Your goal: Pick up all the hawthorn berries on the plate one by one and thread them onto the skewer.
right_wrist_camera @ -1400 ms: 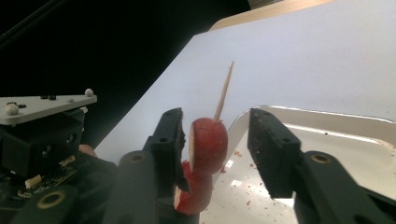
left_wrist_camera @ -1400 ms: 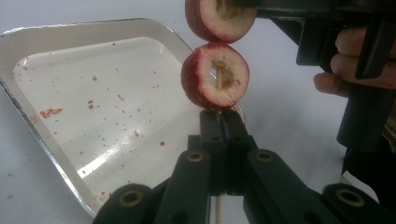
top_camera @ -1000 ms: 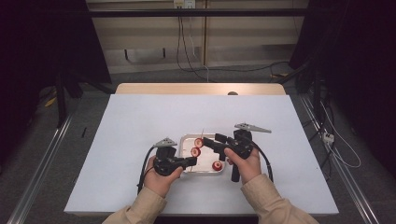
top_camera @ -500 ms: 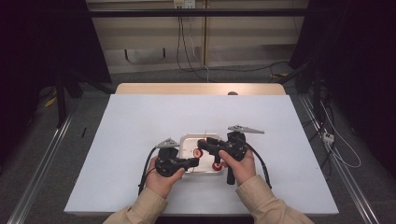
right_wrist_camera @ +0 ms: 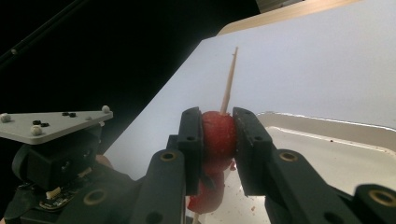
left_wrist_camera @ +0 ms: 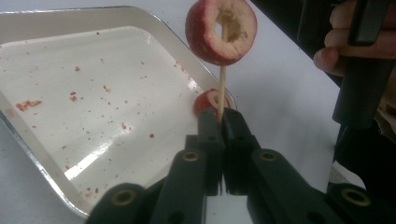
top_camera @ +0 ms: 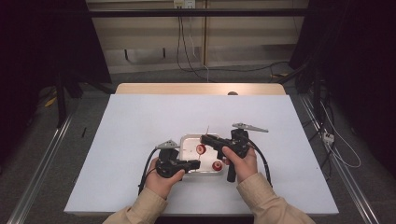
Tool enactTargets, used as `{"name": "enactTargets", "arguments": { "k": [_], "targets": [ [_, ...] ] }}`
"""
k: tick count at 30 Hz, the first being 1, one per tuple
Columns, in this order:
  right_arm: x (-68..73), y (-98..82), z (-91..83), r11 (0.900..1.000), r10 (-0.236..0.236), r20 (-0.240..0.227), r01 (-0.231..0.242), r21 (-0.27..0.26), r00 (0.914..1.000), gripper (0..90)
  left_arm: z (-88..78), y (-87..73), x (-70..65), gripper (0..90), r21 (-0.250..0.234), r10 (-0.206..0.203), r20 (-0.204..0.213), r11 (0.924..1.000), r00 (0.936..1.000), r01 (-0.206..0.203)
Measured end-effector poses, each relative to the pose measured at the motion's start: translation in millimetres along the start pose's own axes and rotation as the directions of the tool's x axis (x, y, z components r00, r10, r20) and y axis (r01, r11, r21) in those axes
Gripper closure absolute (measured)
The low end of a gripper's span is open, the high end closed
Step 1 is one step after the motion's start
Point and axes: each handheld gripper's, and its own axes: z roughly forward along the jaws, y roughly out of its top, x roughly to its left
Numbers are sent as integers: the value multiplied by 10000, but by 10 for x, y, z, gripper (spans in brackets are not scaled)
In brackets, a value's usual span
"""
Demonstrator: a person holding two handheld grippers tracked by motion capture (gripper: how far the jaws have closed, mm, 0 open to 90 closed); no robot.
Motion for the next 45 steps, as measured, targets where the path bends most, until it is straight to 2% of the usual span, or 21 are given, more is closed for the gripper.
{"name": "enactTargets", "arguments": {
  "k": [1, 3, 5, 9, 10, 18, 19, 20, 22, 24, 28, 39, 42, 43, 44, 45],
  "targets": [
    [5, -1, 0, 10000, -9, -4, 9, 22, 10000, 746, 0, 7, -9, 892, 99, -28, 98, 9999, 9999, 27],
    [14, -10, 7, 10000, 54, -87, -54, 27, 9999, 747, -11, 20, -23, 897, 182, -33, -3, 9998, 10000, 33],
    [37, -10, 5, 10000, -5, -125, 5, -38, 9999, 748, -21, 24, -13, 899, 108, -240, 111, 9997, 9997, 238],
    [49, 3, -7, 10000, 58, -105, -59, -46, 9999, 750, -51, 40, -21, 900, 137, -128, -69, 9998, 9999, 129],
    [49, 4, -10, 10000, 67, -111, -67, 8, 9999, 751, -49, 39, -21, 900, 160, -215, -61, 9996, 9997, 216],
    [54, -7, -20, 9998, -165, -54, 165, 68, 9998, 753, -36, 49, -11, 900, 267, -221, -128, 9994, 9997, 225],
    [48, -3, -20, 9997, -222, -145, 223, 81, 9996, 752, -31, 50, -3, 900, 342, -267, 1, 9991, 9996, 267],
    [45, -8, -19, 9998, -178, -88, 179, 110, 9998, 752, -31, 49, -1, 900, 434, -202, -110, 9988, 9997, 207],
    [50, -17, -13, 9990, -401, -130, 403, 173, 9991, 752, -21, 50, 3, 900, 469, -344, 80, 9983, 9994, 340],
    [42, -20, -17, 9993, -327, -167, 330, 164, 9993, 752, -20, 51, -2, 900, 578, -188, 98, 9982, 9998, 182],
    [21, -33, -9, 9989, -252, -251, 262, 379, 9994, 753, -10, 50, -8, 900, 732, -219, 79, 9971, 9997, 213],
    [-1, -47, 3, 9992, 3, -279, 8, 399, 9996, 753, 6, 49, 12, 900, 812, -312, 8, 9962, 9995, 311],
    [-1, -43, 6, 9994, -276, -273, 281, 185, 9992, 747, -6, 66, 4, 900, 672, -220, -81, 9975, 9997, 225],
    [4, -47, 19, 9982, -591, -284, 593, 94, 9979, 727, -10, 63, -5, 900, 654, -168, -107, 9977, 9998, 175],
    [6, -52, 27, 9942, -1059, -80, 1060, 157, 9943, 691, -4, 54, -10, 900, 680, -207, -150, 9974, 9997, 217],
    [5, -59, 37, 9924, -1199, -64, 1201, 277, 9928, 650, -2, 42, 2, 900, 682, -227, -172, 9974, 9996, 238]
  ]
}}
